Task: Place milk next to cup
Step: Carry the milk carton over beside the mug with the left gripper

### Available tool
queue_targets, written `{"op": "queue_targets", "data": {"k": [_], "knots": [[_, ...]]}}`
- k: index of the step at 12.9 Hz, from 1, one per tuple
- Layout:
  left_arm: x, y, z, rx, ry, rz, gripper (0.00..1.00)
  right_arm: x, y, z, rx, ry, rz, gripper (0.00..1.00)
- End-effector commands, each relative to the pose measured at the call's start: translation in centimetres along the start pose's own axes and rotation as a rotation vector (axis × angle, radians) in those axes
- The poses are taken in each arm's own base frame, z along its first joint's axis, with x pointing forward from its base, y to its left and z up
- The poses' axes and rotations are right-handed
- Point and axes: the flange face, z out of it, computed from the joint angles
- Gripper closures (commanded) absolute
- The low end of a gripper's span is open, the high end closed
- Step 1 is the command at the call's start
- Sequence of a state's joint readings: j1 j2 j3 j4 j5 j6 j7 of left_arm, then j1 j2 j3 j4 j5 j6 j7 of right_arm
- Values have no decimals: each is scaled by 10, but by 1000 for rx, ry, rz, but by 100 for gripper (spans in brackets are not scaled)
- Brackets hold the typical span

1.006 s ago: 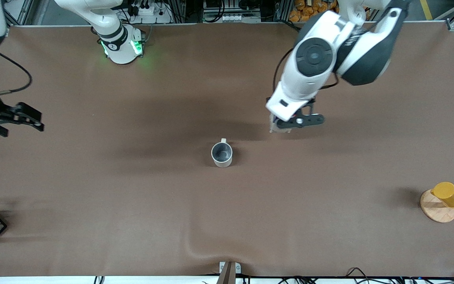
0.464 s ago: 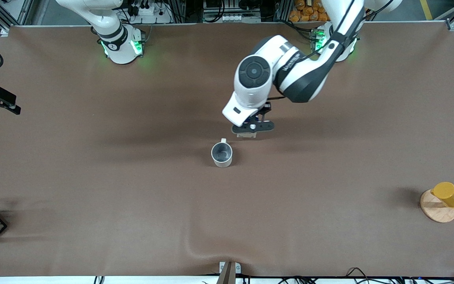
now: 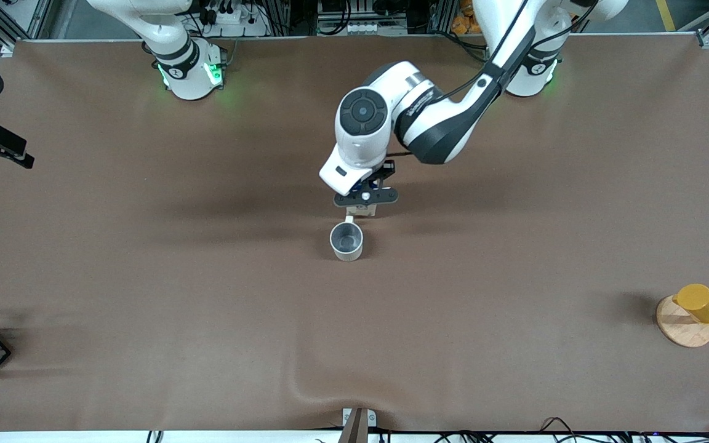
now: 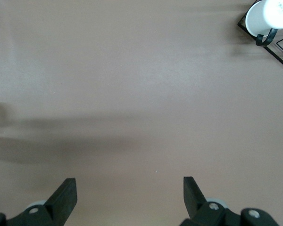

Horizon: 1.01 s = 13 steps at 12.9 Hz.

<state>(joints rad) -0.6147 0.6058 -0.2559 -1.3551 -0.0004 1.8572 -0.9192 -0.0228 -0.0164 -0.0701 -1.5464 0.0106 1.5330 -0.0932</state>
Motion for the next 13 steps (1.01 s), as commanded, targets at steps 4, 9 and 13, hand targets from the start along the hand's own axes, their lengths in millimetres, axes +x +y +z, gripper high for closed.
{"op": "queue_targets", "data": {"k": [4,9,13], "knots": [[7,14,25,14,5,-22,86,-14,-18,-10,5,-28,78,0],[7,25,33,-18,53,-3,70,-8,-17,-10,10,-26,79,0],[12,21,34,6,87,27,0,-8,-13,-16,10,-11,82,0]]}}
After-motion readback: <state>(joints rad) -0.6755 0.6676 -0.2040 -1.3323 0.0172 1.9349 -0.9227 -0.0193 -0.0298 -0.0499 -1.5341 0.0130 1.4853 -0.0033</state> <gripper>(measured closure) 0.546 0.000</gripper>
